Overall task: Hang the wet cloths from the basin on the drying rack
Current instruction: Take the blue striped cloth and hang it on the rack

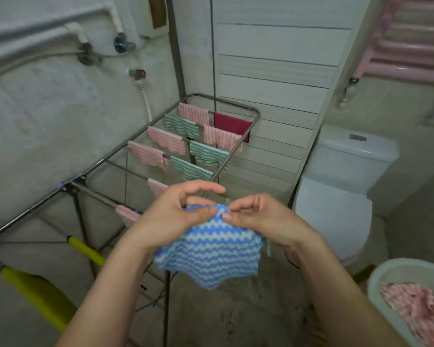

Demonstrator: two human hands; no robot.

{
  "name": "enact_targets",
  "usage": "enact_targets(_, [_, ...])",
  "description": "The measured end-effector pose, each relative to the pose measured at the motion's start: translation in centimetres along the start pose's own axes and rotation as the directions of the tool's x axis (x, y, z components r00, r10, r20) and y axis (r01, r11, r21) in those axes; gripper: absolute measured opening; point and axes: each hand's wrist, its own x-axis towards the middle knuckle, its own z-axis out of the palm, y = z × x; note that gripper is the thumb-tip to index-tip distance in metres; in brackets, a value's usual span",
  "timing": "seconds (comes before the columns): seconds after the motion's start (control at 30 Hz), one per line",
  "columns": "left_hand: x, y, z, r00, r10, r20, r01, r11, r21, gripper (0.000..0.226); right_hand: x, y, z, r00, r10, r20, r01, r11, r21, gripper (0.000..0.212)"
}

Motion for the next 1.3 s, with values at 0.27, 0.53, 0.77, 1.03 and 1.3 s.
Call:
enact_targets(0.27, [-5.0, -0.7, -8.0, 0.990, -0.062, -0.128, 0.091, 0.968, 0.235, 0.023, 4.4, -3.3, 4.0, 0.934, -0.355, 0.046, 0.300, 0.703, -0.645, 0.025])
enact_targets(0.53, [-6.8, -1.9, -13.1, 0.927, 0.025, -0.373, -0.037, 0.999, -0.027, 0.017, 9.8, -5.0, 6.0, 0.937, -0.326, 0.124, 0.324, 0.684, -0.654, 0.017])
enact_targets(0.77, [-5.9, -4.0, -16.3, 0.811, 0.042, -0.584, 0.010, 0.996, 0.085, 0.035, 16.0, -6.0, 5.8, 0.940, -0.196, 0.279, 0.341, 0.587, -0.735, 0.011])
enact_targets(1.03, [-3.0, -5.9, -19.3, 0.554, -0.018, -0.832, 0.094, 0.995, 0.041, 0.023, 25.7, -5.1, 7.3, 0.922, -0.164, 0.350, 0.260, 0.933, -0.249, 0.014])
enact_targets(1.3, [-2.9, -6.4, -20.6, 0.317, -0.079, -0.945, -0.037, 0.995, -0.096, 0.011, 31.4, -6.1, 8.7, 0.851, -0.100, 0.515, 0.196, 0.971, -0.136, 0.009])
